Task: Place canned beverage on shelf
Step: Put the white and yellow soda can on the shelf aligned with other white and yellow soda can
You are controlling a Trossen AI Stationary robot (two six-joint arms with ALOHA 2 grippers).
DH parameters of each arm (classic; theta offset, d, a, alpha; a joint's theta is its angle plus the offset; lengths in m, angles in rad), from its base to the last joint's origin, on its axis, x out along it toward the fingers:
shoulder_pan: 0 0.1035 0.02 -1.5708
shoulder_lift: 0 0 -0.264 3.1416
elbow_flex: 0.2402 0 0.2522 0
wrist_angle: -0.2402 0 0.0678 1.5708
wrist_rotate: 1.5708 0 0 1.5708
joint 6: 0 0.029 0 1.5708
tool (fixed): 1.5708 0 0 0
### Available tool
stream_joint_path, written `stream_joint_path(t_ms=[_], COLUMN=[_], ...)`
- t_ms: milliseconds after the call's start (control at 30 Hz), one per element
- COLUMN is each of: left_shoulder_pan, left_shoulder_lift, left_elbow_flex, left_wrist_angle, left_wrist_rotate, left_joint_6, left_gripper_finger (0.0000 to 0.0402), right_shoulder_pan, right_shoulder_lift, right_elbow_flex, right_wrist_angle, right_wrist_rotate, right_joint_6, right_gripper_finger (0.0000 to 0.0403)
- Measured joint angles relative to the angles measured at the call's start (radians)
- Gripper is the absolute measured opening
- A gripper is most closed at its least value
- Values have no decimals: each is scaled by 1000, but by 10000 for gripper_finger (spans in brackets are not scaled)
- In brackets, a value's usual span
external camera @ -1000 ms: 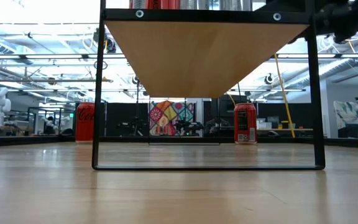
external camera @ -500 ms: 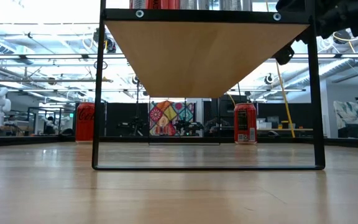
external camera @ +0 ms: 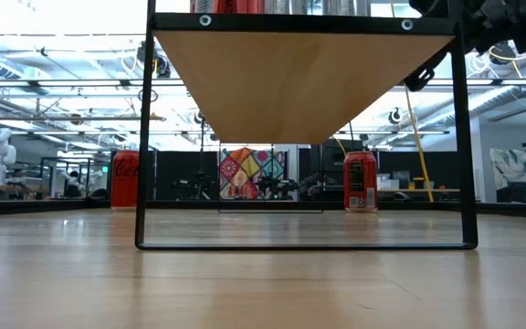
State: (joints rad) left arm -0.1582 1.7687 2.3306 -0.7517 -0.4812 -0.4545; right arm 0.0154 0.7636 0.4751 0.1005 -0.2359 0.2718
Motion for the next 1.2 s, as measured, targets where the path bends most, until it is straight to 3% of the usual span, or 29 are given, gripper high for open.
stream_joint_path(t_ms=[567, 1200], left_shoulder_pan=[0, 0], left_shoulder_lift=[0, 0], left_elbow_flex=[0, 0], left_wrist_angle=[0, -1], left_wrist_rotate=[0, 0], left_joint_6=[-2, -2], left_gripper_finger=[390, 390], right_shoulder_pan=[0, 0], right_shoulder_lift=[145, 200], right_elbow_flex=[0, 0], right_wrist_angle=[118, 191], right_wrist_rotate=[0, 21], right_joint_6=[-30, -61], right_gripper_finger=[1, 1])
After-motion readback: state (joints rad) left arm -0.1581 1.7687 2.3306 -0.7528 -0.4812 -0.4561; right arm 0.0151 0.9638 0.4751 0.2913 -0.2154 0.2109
